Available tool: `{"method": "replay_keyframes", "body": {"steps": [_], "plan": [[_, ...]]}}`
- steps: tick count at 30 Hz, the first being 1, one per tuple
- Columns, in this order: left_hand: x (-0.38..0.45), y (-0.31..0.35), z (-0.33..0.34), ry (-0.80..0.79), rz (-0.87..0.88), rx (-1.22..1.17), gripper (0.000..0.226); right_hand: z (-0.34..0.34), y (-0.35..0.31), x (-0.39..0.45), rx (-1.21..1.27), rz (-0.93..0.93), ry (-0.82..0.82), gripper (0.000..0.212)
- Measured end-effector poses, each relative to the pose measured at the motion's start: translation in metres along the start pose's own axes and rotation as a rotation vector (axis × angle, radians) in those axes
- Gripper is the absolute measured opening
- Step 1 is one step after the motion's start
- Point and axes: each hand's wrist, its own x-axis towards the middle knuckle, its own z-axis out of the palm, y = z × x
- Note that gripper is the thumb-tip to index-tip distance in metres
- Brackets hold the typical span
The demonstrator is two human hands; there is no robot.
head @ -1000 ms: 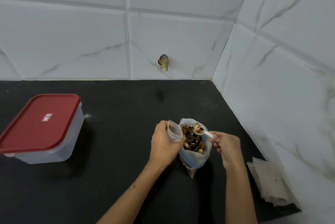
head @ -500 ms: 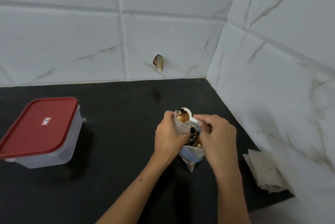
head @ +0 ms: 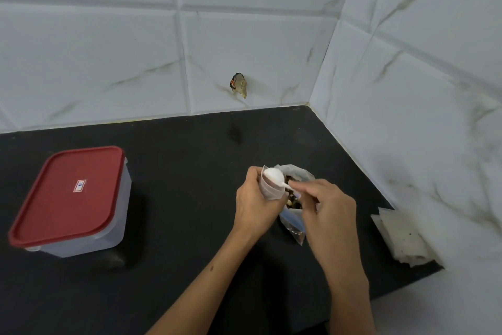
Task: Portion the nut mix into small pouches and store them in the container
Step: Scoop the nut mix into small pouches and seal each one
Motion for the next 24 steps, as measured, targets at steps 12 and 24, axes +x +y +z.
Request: {"method": "replay_keyframes", "body": {"steps": [12,24], "plan": [[0.008,-0.012,0.005,-0.004,-0.064,0.051,0.035,0.011,0.047,0.015,0.061,0.451,0.091,0.028],[0.033,-0.015,0.039,0.085,-0.344,-0.057,0.038,0.035,0.084,0.067,-0.371,0.21,-0.24,0.032]]}}
